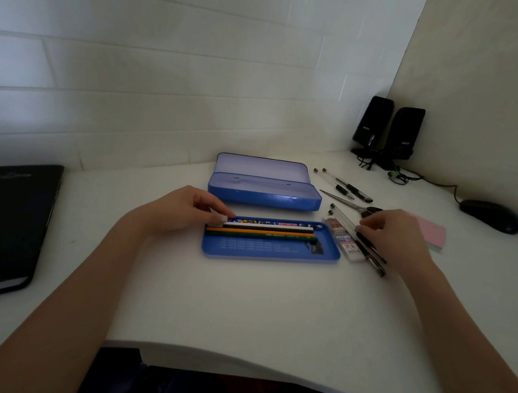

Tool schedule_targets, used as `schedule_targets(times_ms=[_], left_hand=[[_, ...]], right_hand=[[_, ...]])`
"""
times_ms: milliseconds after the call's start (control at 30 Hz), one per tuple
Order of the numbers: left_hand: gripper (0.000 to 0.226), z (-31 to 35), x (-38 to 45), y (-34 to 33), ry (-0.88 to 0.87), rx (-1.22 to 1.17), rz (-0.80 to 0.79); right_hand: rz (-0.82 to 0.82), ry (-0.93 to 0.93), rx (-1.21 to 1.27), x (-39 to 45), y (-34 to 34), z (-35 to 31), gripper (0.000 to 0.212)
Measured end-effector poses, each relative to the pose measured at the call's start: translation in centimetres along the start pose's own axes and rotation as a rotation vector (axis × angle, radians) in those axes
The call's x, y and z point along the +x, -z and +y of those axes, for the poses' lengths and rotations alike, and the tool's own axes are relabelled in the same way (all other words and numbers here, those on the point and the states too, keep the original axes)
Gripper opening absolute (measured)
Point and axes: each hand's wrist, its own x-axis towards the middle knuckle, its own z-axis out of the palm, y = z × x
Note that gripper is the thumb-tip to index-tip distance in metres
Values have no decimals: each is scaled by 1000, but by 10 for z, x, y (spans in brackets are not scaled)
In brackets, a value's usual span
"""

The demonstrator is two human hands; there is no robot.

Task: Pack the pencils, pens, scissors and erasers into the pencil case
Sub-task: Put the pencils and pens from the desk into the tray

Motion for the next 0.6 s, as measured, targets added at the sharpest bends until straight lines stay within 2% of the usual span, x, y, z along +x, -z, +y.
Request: schedule_targets(times_ms=[167, 333, 400, 467, 533, 600], left_hand=[[15, -2, 1, 0, -5, 3, 7], [13, -2, 1, 0, -2, 2, 15], [10, 0, 2, -3, -13, -7, 70], [8, 3, 2, -5, -35, -37, 197], [7, 9, 1, -5, -66, -166, 267], [15, 15, -2, -3, -106, -344, 239]], right_hand=[[-40, -27, -35, -2, -2, -4, 16], [48, 7, -4, -4, -2, -5, 14], [121, 92, 113, -5, 2, -11, 13], [138, 221, 219, -9, 5, -22, 11], [146, 402, 160, -17, 6, -34, 11], [220, 636, 20, -26, 3, -45, 13]])
